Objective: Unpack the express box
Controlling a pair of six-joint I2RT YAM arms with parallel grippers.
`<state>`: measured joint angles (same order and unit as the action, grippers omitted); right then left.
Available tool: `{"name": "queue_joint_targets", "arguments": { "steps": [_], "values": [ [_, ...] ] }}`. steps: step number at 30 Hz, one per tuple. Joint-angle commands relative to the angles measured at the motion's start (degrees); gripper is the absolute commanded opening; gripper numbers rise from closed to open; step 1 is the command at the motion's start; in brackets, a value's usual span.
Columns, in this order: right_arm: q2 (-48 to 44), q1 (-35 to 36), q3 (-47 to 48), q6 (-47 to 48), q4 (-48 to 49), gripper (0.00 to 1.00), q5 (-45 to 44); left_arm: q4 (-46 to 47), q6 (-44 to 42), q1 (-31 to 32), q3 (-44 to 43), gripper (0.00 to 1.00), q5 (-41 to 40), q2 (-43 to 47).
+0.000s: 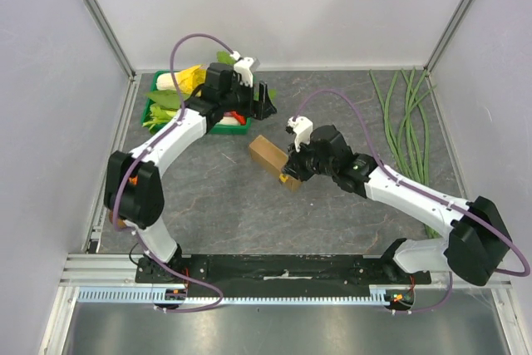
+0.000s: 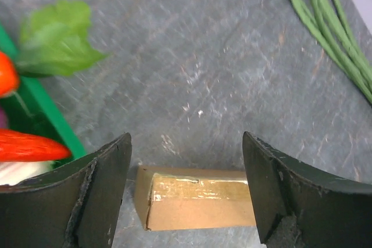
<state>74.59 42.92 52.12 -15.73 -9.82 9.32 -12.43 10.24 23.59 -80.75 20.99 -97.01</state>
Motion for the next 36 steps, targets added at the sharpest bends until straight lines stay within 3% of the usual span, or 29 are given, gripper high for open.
{"name": "queue_joint_targets", "arguments": {
  "steps": [1,22,31,36],
  "values": [
    [-0.76,0.59,-2.11,-1.32,3.85,0.00,-3.06,-0.59,1.54,1.27,-0.55,0.82,8.97,-4.41],
    [-5.86,0.24,-9.32,-7.91,3.23,0.00,-24.26,2.76,-8.13,6.55,8.15,0.82,18.56,-7.14],
    [-3.40,-4.77,-9.40,-9.85,9.38,0.00,-23.04,1.44,-12.61,8.83,8.06,0.83,18.56,-6.96],
    [-4.97,-6.00,-9.58,-10.90,9.39,0.00,-20.75,-1.11,-17.34,10.77,7.54,0.83,13.65,-7.14]
  ]
}}
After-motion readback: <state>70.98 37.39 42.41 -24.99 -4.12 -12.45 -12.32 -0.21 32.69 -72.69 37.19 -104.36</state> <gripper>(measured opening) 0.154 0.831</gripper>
